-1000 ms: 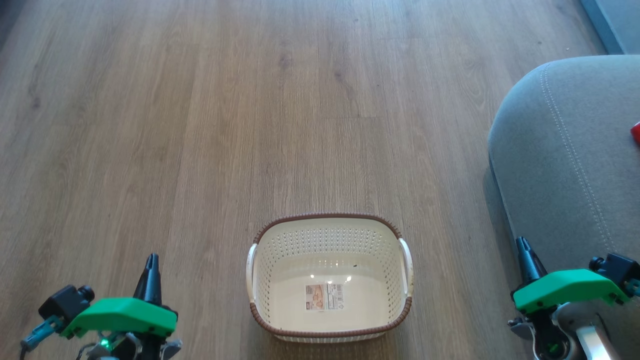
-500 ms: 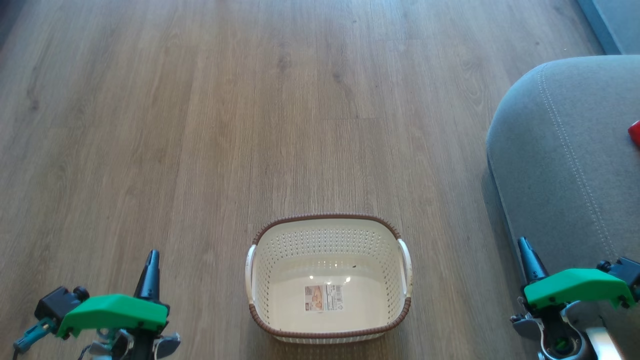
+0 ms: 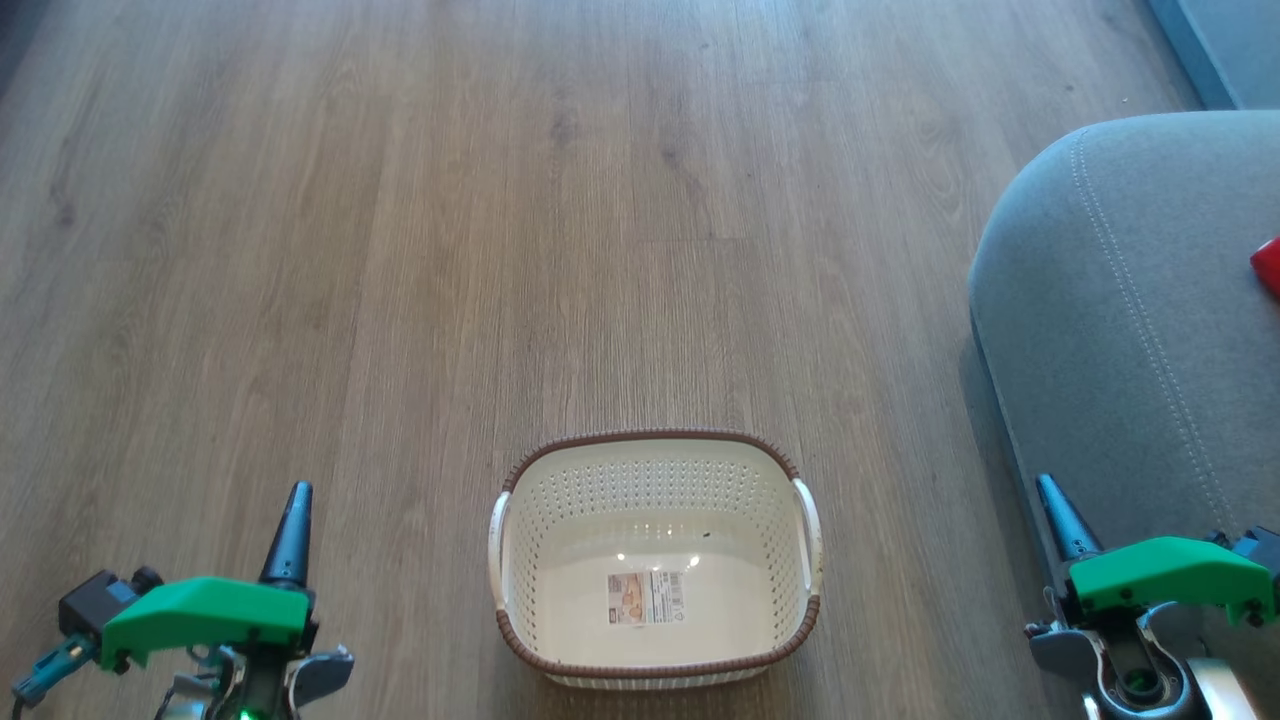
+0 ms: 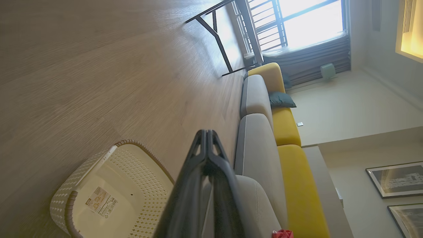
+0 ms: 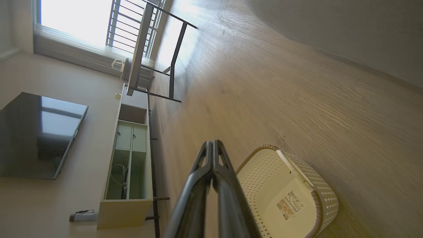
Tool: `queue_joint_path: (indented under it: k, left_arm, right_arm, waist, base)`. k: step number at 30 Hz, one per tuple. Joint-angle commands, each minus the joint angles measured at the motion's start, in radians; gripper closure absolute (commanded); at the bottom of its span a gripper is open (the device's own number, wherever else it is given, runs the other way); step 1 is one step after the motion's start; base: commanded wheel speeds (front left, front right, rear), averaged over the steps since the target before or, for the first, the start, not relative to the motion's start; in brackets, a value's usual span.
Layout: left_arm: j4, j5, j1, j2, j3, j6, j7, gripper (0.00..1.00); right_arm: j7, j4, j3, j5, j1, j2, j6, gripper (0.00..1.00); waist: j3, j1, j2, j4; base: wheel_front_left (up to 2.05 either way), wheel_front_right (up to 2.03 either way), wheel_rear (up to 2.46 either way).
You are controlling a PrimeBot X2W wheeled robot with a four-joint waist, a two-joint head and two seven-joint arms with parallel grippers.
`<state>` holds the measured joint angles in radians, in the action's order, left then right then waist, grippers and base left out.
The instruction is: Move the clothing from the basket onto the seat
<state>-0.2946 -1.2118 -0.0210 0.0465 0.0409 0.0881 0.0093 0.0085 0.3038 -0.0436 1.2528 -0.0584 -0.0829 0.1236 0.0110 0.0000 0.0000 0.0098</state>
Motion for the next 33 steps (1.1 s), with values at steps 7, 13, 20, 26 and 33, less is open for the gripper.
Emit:
queue_joint_path:
  k: [7,13,20,26,33]
  left_arm:
    - [0.038,-0.089,-0.060,0.003,0.037,0.015,0.025,1.00]
    - [0.041,-0.170,-0.067,0.003,0.047,0.022,0.046,1.00]
    - [0.044,-0.250,-0.074,0.004,0.056,0.029,0.067,1.00]
    - [0.046,-0.319,-0.080,0.004,0.064,0.036,0.084,1.00]
    - [0.049,-0.397,-0.087,0.004,0.073,0.043,0.104,1.00]
  right_arm:
    - [0.022,-0.043,-0.007,0.082,-0.047,0.004,0.006,1.00]
    - [0.042,-0.048,-0.022,0.155,-0.047,0.010,0.006,1.00]
    - [0.062,-0.052,-0.037,0.228,-0.048,0.016,0.006,1.00]
    - [0.080,-0.055,-0.050,0.290,-0.048,0.022,0.007,1.00]
    - [0.100,-0.059,-0.064,0.361,-0.049,0.028,0.007,1.00]
  waist:
    - [-0.002,0.0000,0.0000,-0.002]
    - [-0.003,0.0000,0.0000,-0.004]
    - [-0.005,0.0000,0.0000,-0.006]
    - [-0.006,0.0000,0.0000,-0.008]
    - [-0.008,0.0000,0.0000,-0.010]
  base:
    - [0.00,0.00,0.00]
    - [0.00,0.00,0.00]
    - [0.00,0.00,0.00]
    - [0.00,0.00,0.00]
    - [0.00,0.00,0.00]
